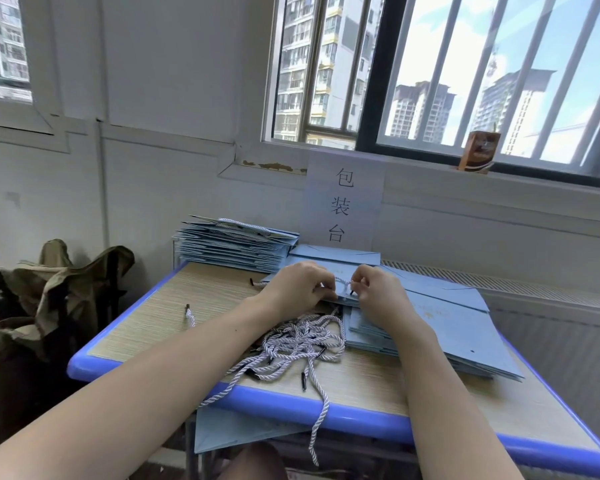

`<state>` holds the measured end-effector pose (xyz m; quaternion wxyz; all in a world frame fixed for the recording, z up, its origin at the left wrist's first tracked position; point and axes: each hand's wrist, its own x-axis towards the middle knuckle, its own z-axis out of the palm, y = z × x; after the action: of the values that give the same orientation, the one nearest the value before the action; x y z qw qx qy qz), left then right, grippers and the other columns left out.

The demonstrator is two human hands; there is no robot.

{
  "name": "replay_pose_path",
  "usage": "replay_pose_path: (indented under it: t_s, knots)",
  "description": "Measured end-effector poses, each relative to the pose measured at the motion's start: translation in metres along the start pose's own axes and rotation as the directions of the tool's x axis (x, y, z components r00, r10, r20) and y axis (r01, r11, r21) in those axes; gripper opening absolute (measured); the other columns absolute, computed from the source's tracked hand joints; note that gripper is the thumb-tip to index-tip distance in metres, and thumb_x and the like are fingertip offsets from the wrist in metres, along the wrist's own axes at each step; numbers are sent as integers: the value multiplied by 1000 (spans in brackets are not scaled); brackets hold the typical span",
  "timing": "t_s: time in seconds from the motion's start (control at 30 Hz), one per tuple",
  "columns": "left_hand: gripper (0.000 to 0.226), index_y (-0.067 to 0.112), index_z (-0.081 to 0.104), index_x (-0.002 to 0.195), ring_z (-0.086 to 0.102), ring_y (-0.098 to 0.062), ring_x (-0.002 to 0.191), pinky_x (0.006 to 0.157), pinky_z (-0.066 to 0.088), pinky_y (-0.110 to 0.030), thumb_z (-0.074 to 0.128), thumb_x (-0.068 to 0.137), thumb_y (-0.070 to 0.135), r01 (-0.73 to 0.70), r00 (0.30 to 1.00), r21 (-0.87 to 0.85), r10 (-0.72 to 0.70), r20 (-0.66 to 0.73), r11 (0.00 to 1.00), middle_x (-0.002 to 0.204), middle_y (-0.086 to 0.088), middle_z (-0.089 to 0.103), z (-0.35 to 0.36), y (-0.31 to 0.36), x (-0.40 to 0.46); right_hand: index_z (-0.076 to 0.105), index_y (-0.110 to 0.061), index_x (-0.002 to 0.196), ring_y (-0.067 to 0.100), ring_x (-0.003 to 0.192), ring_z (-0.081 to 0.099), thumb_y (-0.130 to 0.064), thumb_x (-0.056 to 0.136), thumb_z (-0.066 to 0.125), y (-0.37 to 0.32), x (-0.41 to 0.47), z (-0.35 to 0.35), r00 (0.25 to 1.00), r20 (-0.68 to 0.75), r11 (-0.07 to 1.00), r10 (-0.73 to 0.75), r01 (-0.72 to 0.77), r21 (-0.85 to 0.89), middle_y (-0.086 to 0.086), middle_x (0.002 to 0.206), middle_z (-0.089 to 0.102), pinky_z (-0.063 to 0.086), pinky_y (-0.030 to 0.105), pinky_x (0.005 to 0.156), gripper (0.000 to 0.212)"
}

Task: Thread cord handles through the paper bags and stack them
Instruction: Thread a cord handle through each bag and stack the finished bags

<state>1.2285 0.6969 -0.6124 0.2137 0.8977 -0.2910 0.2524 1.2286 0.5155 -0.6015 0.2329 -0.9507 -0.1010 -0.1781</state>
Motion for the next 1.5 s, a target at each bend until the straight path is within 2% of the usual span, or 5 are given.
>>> replay_pose_path:
  t_s: [0.3, 0.9, 1.13, 1.37, 1.5]
  knots:
    - [10, 15, 74, 95, 47, -9, 83, 76, 40, -29, 66, 94, 22, 1, 1000, 12, -1, 9, 1000, 91, 2, 69, -1, 1, 0, 61, -21, 88, 3, 70, 48, -18, 100, 58, -2, -1, -1, 1000, 28, 993, 10, -13, 114, -1, 86, 58, 33, 19, 55, 12]
    - [12, 14, 72, 91, 63, -23, 82, 73, 52, -39, 63, 94, 21, -53, 980, 52, 61, -188, 997, 86, 0, 72, 2, 3, -2, 71, -20, 81, 4, 60, 49, -33, 97, 63, -6, -5, -11, 999, -48, 962, 6, 7, 274, -11, 63, 56, 35, 24, 56, 22]
    - [15, 12, 69, 85, 62, -26, 79, 67, 47, -36, 59, 91, 22, -18, 942, 34, 28, -335, 999, 82, -1, 69, 1, 5, -1, 73, -28, 82, -11, 82, 56, -27, 89, 75, -11, -8, -16, 995, -67, 943, -77, 95, 319, -21, 81, 67, 37, 1, 66, 7]
    - [10, 12, 69, 83, 52, -18, 77, 73, 45, -32, 72, 88, 19, -29, 929, 30, 38, -367, 999, 79, 2, 67, 3, 4, 1, 77, -22, 78, 10, 70, 62, -26, 90, 71, -8, -5, -9, 994, -95, 945, -50, 78, 317, -8, 70, 70, 45, 25, 62, 15]
    - [10, 11, 66, 84, 47, -12, 74, 67, 34, -12, 73, 88, 17, -14, 907, 28, 24, -421, 1000, 83, 1, 57, -1, 9, 1, 72, -19, 64, 15, 61, 61, -29, 99, 59, -6, -1, -7, 985, -162, 933, 56, 6, 359, -11, 58, 64, 48, 30, 65, 38]
